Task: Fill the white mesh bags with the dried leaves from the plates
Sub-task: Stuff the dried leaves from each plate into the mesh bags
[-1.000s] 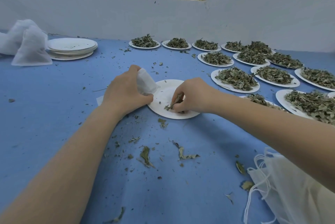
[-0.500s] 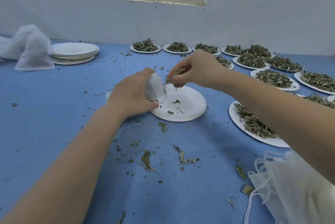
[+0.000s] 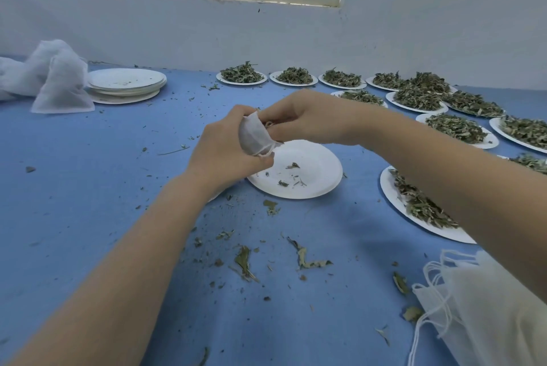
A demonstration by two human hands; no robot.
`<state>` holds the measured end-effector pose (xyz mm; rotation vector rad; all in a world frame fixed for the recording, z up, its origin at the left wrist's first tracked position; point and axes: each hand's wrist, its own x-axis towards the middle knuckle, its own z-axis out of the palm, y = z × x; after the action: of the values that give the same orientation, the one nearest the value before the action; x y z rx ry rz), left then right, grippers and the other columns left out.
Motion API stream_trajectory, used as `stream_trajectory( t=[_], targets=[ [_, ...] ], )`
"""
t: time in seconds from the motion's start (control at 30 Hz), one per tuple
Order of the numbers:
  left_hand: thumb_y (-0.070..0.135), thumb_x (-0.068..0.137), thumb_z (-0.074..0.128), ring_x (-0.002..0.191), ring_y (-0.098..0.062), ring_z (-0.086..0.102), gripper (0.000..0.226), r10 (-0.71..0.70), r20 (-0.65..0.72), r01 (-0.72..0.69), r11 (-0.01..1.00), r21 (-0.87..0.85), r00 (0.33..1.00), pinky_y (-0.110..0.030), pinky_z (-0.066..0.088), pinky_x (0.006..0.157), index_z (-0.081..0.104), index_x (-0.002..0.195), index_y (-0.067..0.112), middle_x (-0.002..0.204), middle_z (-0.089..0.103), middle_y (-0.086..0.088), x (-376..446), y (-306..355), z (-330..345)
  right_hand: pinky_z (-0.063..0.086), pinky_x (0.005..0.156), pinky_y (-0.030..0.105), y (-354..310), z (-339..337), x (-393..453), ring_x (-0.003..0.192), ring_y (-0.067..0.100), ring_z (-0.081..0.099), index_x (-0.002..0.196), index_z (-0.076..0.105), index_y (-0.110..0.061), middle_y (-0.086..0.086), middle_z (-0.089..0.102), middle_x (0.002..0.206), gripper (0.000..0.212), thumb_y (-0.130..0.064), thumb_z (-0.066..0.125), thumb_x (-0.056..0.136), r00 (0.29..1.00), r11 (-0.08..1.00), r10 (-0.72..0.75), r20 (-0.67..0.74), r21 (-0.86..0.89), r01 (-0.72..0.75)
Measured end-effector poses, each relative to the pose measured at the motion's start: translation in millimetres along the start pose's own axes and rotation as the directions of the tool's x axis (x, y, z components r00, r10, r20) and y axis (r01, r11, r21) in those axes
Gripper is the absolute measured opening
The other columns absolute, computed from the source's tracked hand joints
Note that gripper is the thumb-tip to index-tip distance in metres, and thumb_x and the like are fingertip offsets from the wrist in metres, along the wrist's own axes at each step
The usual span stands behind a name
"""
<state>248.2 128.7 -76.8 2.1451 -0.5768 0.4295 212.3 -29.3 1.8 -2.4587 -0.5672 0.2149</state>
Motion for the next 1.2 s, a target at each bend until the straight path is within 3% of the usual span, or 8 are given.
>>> stream_trajectory(
  t=[0.13, 0.33, 0.43, 0.53, 0.67, 0.83, 1.03, 1.2],
  targets=[
    [0.041, 0.054, 0.075, 0.075, 0.017, 0.050, 0.055, -0.008, -0.008, 0.008, 1.000, -0.018, 1.000, 0.001, 0.034, 0.054, 0.046, 0.101, 0.041, 0.084, 0.054, 0.022, 0.7, -0.1, -1.0, 0.048, 0.092, 0.053, 0.3, -2.9, 0.0, 0.104, 0.034, 0.062, 0.106, 0.072, -0.023, 0.018, 0.068, 0.105, 0.026, -0.012, 0.052, 0.093, 0.999, 1.000, 0.020, -0.030, 0.021, -0.019],
    [0.045, 0.049, 0.061, 0.072, 0.009, 0.053, 0.044, 0.005, -0.018, -0.004, 1.000, 0.028, 1.000, -0.010, 0.038, 0.053, 0.047, 0.091, 0.043, 0.075, 0.056, 0.021, 2.5, 4.4, 0.1, 0.047, 0.054, 0.021, -5.7, 10.5, 10.7, 0.064, 0.018, 0.059, 0.086, 0.076, -0.025, 0.005, 0.073, 0.082, 0.024, -0.005, 0.064, 0.080, 0.953, 0.997, -0.021, -0.302, -0.077, -0.002],
    [0.037, 0.053, 0.061, 0.066, 0.017, 0.048, 0.030, 0.020, -0.029, -0.018, 0.998, 0.060, 0.999, -0.005, 0.034, 0.050, 0.042, 0.075, 0.041, 0.064, 0.051, 0.020, 4.7, 8.4, 2.3, 0.045, 0.056, 0.024, -10.9, 20.2, 18.1, 0.066, 0.015, 0.054, 0.066, 0.068, -0.027, 0.004, 0.066, 0.070, 0.030, 0.000, 0.059, 0.075, 0.934, 0.988, -0.013, -0.358, -0.147, -0.042],
    [0.029, 0.058, 0.071, 0.062, 0.014, 0.049, 0.038, 0.029, -0.025, -0.027, 0.997, 0.074, 0.999, -0.001, 0.034, 0.053, 0.046, 0.086, 0.036, 0.066, 0.052, 0.021, 7.6, 10.8, 1.4, 0.048, 0.062, 0.029, -12.4, 24.5, 20.4, 0.070, 0.017, 0.060, 0.051, 0.054, -0.029, 0.007, 0.065, 0.070, 0.039, 0.004, 0.053, 0.073, 0.953, 0.990, 0.000, -0.304, -0.134, -0.042],
    [0.035, 0.053, 0.075, 0.070, 0.008, 0.055, 0.048, 0.012, -0.002, -0.012, 1.000, 0.023, 1.000, -0.008, 0.039, 0.054, 0.046, 0.090, 0.043, 0.073, 0.058, 0.021, 6.8, 15.0, -4.1, 0.027, 0.040, 0.007, -11.4, 16.5, 16.6, 0.041, -0.001, 0.039, 0.056, 0.052, -0.021, -0.012, 0.045, 0.049, 0.031, 0.001, 0.051, 0.078, 0.992, 0.997, -0.004, -0.129, -0.071, -0.005],
    [0.041, 0.051, 0.082, 0.083, -0.003, 0.054, 0.075, 0.056, 0.072, -0.060, 0.997, 0.058, 0.996, -0.018, 0.041, 0.064, 0.043, 0.115, 0.034, 0.094, 0.054, 0.017, 5.9, 11.4, -17.5, 0.030, 0.048, 0.009, -2.6, 6.5, 6.1, 0.048, -0.001, 0.039, 0.078, 0.066, -0.023, -0.018, 0.054, 0.054, 0.023, -0.005, 0.054, 0.085, 0.988, 0.997, -0.062, -0.139, 0.029, 0.067],
    [0.025, 0.062, 0.076, 0.079, -0.017, 0.053, 0.056, 0.018, 0.048, -0.026, 0.986, 0.164, 0.999, -0.029, 0.045, 0.061, 0.047, 0.109, 0.024, 0.081, 0.053, 0.013, -0.8, 9.1, -16.8, 0.052, 0.066, 0.033, 4.6, 14.3, -7.0, 0.066, 0.012, 0.058, 0.095, 0.074, -0.025, 0.005, 0.073, 0.081, 0.032, 0.001, 0.058, 0.084, 0.950, 0.980, -0.055, -0.307, 0.168, 0.111],
    [0.032, 0.068, 0.070, 0.080, -0.021, 0.051, 0.041, -0.073, 0.076, 0.044, 0.945, 0.324, 0.994, -0.032, 0.043, 0.062, 0.051, 0.101, 0.017, 0.082, 0.053, 0.005, -8.3, 9.5, -21.9, 0.058, 0.076, 0.033, 9.5, 22.6, -15.7, 0.083, 0.013, 0.068, 0.084, 0.074, -0.026, -0.005, 0.074, 0.085, 0.024, -0.005, 0.062, 0.083, 0.869, 0.907, 0.086, -0.487, 0.398, 0.133]
  ],
)
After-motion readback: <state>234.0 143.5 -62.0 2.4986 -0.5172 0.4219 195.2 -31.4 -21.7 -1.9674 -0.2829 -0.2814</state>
